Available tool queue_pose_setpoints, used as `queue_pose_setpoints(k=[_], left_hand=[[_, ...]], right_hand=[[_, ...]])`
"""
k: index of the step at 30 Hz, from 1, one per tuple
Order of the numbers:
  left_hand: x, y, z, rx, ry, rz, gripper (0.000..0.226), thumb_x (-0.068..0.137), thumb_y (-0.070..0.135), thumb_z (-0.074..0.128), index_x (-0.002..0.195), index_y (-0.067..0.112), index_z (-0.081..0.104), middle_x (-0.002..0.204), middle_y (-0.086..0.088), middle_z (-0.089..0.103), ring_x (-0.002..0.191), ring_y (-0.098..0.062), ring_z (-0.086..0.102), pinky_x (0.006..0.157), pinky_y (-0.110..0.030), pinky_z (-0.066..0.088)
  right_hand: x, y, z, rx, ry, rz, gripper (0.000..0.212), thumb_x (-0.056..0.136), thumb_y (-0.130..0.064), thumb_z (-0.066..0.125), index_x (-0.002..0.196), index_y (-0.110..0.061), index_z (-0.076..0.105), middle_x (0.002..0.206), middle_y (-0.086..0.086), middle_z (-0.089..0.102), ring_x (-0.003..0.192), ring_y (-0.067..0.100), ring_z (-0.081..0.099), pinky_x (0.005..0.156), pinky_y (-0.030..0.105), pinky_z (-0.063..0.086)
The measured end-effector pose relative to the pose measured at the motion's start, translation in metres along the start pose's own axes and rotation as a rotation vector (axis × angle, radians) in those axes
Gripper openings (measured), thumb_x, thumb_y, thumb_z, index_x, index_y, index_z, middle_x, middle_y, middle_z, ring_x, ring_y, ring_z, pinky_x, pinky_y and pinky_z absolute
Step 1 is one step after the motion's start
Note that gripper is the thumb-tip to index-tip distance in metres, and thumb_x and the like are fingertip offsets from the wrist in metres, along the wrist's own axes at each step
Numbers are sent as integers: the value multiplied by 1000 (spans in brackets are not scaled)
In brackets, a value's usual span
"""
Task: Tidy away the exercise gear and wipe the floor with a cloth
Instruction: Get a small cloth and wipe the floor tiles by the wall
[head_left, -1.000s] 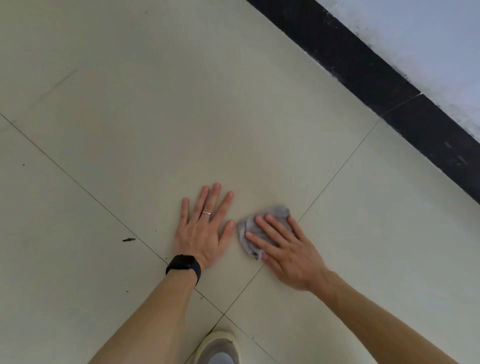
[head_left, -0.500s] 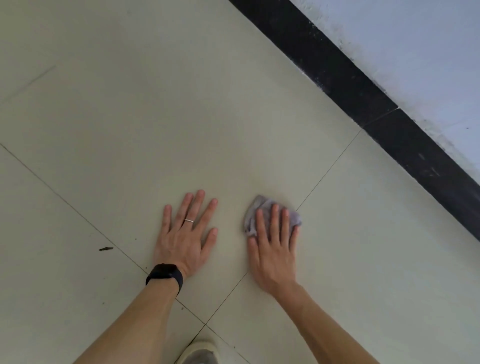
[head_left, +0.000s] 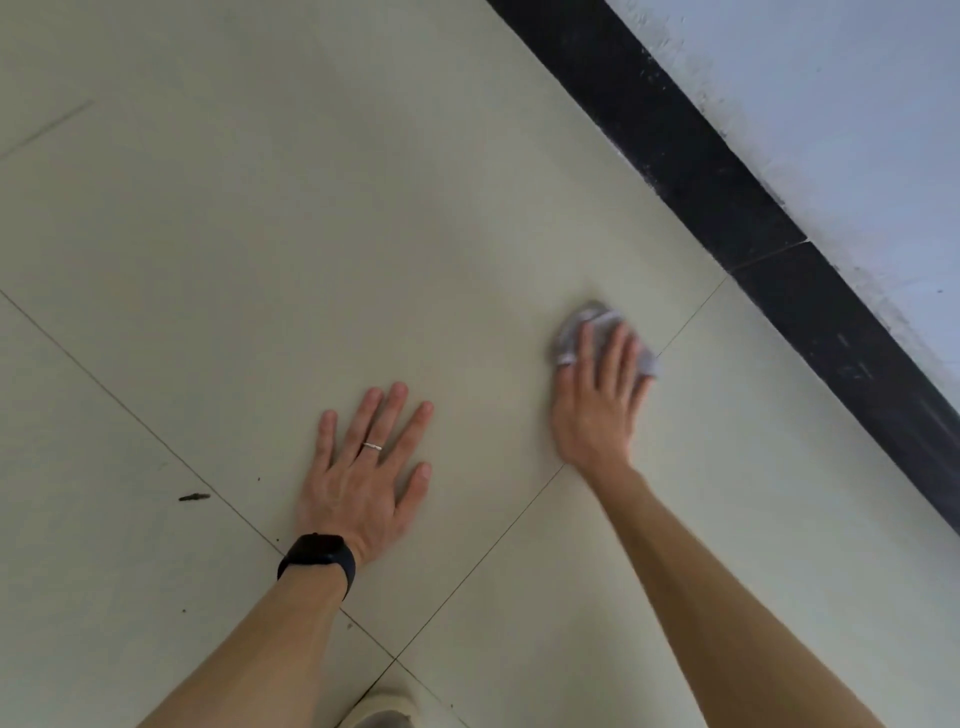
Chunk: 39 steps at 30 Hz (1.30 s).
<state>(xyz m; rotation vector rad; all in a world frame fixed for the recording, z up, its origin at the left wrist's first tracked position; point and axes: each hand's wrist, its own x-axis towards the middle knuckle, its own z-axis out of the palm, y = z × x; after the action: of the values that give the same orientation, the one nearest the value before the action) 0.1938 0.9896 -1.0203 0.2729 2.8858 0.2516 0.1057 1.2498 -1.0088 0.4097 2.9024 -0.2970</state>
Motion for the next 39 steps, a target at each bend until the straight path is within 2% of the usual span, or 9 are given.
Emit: queue_pose_setpoints(k=[3, 5, 11, 19, 22, 25, 32, 34, 39], left_hand=[[1, -1, -2, -5, -1, 10, 66, 96, 52, 26, 159, 32, 16, 168, 5, 4, 154, -18, 9, 122, -53, 5], [1, -1, -2, -13, 2, 13, 66, 96, 52, 27, 158, 32, 18, 168, 5, 5, 154, -18, 10, 122, -54, 7], [1, 1, -2, -18, 9, -1, 66, 95, 52, 27, 158, 32, 21, 168, 5, 9, 153, -18, 13, 122, -53, 5], [0, -1, 1, -43, 0, 11, 66, 96, 52, 26, 158, 30, 20, 168, 5, 8, 153, -20, 12, 122, -56, 7], [1, 0, 1, -36, 12, 12, 66, 96, 51, 27, 158, 31, 19, 168, 4, 7, 153, -20, 11, 122, -56, 5], [0, 0, 0, -20, 3, 4, 66, 96, 51, 27, 158, 32, 18, 168, 4, 7, 154, -19, 9, 122, -54, 2], [1, -1, -3, -34, 4, 13, 65, 95, 50, 28, 157, 31, 23, 167, 2, 10, 153, -21, 14, 121, -57, 7], [1, -1, -3, -36, 5, 13, 66, 95, 50, 28, 158, 31, 21, 167, 3, 11, 153, -20, 13, 121, -57, 9], [0, -2, -3, -27, -6, 11, 66, 95, 51, 29, 158, 32, 20, 167, 4, 11, 153, -20, 13, 120, -58, 14]], right_hand=[[-58, -5, 8, -124, -169, -556, 55, 107, -45, 14, 160, -33, 8, 169, 6, -1, 156, 26, -5, 124, 52, 0], [-59, 23, -1, -147, -184, -615, 54, 107, -46, 14, 160, -36, 8, 169, 2, 1, 156, 23, -2, 125, 51, 6], [-3, 85, -20, 65, -3, 364, 58, 104, -45, 5, 160, -31, -1, 168, 7, -11, 154, 28, -13, 121, 62, 1], [30, 82, -37, 263, 136, 952, 55, 108, -43, 16, 161, -33, 6, 169, 3, -8, 155, 23, -10, 122, 52, -5], [70, 77, -56, 220, -96, 777, 64, 102, -45, 1, 160, -20, -8, 166, 10, -20, 152, 31, -21, 119, 53, -15], [67, 14, -34, 150, -67, 404, 63, 102, -50, 4, 159, -26, -10, 166, 8, -19, 153, 28, -20, 118, 54, -16], [-43, -29, 4, -160, -228, -719, 55, 107, -47, 21, 160, -34, 14, 169, 3, 4, 156, 23, 1, 123, 56, 12], [7, -7, -4, -194, -158, -689, 55, 106, -48, 22, 160, -35, 13, 169, 2, 6, 156, 22, 3, 122, 55, 15], [134, -15, -29, 9, -15, 85, 58, 106, -47, 14, 161, -31, 2, 168, 9, -7, 155, 29, -8, 121, 62, 3]])
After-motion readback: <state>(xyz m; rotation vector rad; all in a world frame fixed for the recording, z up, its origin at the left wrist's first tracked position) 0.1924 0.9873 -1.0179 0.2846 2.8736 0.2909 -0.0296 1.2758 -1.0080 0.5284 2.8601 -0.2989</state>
